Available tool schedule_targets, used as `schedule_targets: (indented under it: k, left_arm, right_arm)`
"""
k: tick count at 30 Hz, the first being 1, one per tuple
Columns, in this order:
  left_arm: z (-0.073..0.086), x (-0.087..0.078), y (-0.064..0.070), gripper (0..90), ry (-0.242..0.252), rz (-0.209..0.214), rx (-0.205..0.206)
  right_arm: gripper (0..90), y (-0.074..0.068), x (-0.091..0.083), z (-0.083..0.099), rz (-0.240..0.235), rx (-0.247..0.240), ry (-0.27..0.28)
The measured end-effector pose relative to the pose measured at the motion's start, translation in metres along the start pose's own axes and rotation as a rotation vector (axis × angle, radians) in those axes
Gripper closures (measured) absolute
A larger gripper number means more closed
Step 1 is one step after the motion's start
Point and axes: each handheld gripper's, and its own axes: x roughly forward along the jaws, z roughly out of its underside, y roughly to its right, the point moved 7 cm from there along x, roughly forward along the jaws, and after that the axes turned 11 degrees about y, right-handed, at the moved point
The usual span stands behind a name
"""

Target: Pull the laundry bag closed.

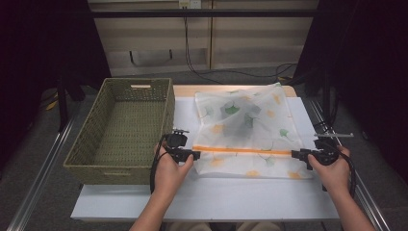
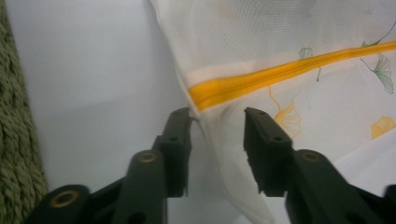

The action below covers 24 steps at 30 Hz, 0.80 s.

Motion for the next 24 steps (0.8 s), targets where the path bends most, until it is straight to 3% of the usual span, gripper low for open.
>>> schedule_targets:
  k: [2, 3, 7, 8, 10, 14, 16, 24]
  left_arm:
    - [-0.001, 0.000, 0.001, 58.1, 0.006, 0.002, -0.003]
    - [-0.001, 0.000, 0.001, 49.7, 0.007, 0.012, 0.009]
    - [-0.002, 0.000, 0.003, 44.2, 0.014, 0.016, 0.032]
    - [-0.002, 0.001, 0.003, 41.9, 0.018, 0.022, 0.032]
    - [-0.003, 0.002, 0.005, 38.0, 0.030, 0.027, 0.023]
    - [-0.005, 0.002, 0.007, 29.5, 0.055, 0.038, 0.055]
    - [-0.006, 0.003, 0.008, 24.8, 0.071, 0.042, 0.069]
    - [-0.005, 0.006, 0.013, 11.3, 0.067, 0.084, 0.128]
  right_arm:
    - [51.3, 0.000, 0.000, 0.000, -0.003, -0.003, 0.003]
    - [48.2, -0.002, -0.001, 0.000, -0.006, -0.013, 0.005]
    - [40.5, -0.007, 0.000, 0.000, -0.017, -0.034, 0.018]
    - [38.3, -0.009, -0.001, 0.000, -0.011, -0.025, 0.013]
    - [35.0, -0.010, 0.000, 0.000, -0.010, -0.055, 0.024]
    - [28.4, -0.016, -0.002, -0.001, -0.018, -0.050, 0.037]
    - [27.2, -0.016, -0.003, -0.003, -0.024, -0.076, 0.057]
    - [17.8, -0.026, -0.009, -0.006, -0.044, -0.110, 0.092]
